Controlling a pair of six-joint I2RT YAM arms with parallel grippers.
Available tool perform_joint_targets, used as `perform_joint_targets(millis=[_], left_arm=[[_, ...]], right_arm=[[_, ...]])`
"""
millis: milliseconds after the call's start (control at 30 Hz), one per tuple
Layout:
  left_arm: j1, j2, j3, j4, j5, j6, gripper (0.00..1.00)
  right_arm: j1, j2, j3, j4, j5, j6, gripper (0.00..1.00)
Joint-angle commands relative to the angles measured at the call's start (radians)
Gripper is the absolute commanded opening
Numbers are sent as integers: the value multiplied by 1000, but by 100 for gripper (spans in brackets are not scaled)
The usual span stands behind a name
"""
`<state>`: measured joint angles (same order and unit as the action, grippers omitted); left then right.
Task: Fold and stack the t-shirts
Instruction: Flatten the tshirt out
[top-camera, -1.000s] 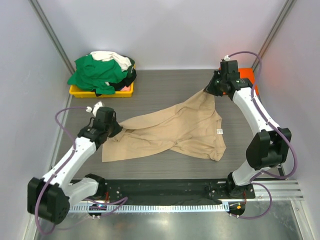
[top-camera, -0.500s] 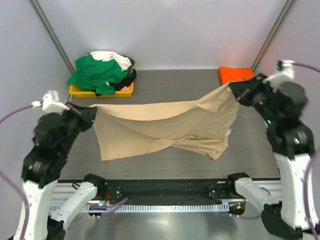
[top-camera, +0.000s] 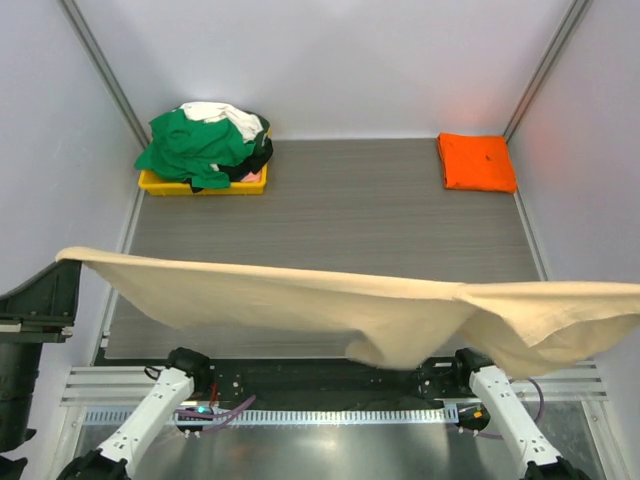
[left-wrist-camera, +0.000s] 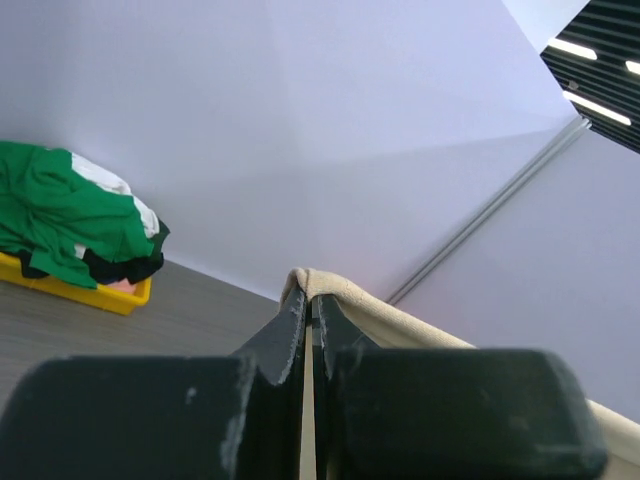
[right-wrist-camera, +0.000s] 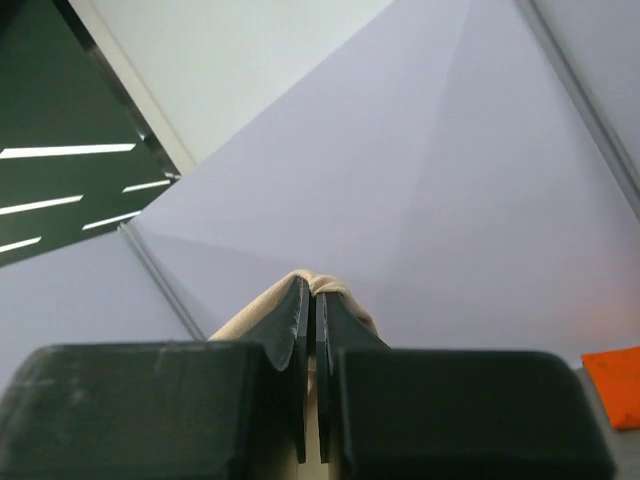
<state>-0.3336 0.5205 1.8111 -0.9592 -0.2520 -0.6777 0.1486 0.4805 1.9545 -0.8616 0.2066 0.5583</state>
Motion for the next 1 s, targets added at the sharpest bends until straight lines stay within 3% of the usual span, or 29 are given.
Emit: perform_joint_targets(millis=[0, 167, 267, 333, 367, 400, 433, 467, 500, 533, 567, 667, 700, 767, 967], left_arm=[[-5, 168, 98, -96, -107, 58, 0], [-48, 407, 235, -222, -248, 59, 0], [-62, 583, 225, -292, -288, 67, 0], [-38, 674, 95, -279, -284, 67, 0], [0, 697, 33, -256, -157, 70, 0], [128, 717, -48, -224, -59, 73, 0], [202, 769, -203, -140, 42, 73, 0], [272, 801, -287, -92, 244, 75, 1], [376, 844, -346, -51, 319, 75, 6], [401, 883, -419, 6, 347, 78, 18], [413, 950, -435, 26, 362, 92, 40], [416, 980, -487, 83, 378, 118, 71], [415, 972, -502, 106, 372, 121, 74], [415, 948, -541, 122, 358, 125, 77], [401, 871, -627, 161, 352, 122, 77]], right_arm=[[6, 252, 140, -110, 169, -52, 1], [20, 701, 424, -299, 166, -60, 1], [20, 889, 332, -332, 146, -49, 1], [20, 976, 243, -318, 149, -37, 1], [20, 1015, 154, -307, 155, -26, 1], [20, 1088, 103, -251, 157, -26, 1], [14, 1125, 37, -223, 133, -28, 5], [11, 1174, 31, -190, 120, -29, 16], [8, 1264, 32, -180, 103, -40, 35], [6, 1312, 47, -180, 87, -47, 59], [8, 1346, 84, -197, 61, -55, 79], [11, 1351, 36, -154, 95, -57, 89], [11, 1301, -3, -127, 103, -57, 93], [11, 1253, -125, -59, 109, -55, 98], [11, 1100, -482, 155, -7, -38, 99]])
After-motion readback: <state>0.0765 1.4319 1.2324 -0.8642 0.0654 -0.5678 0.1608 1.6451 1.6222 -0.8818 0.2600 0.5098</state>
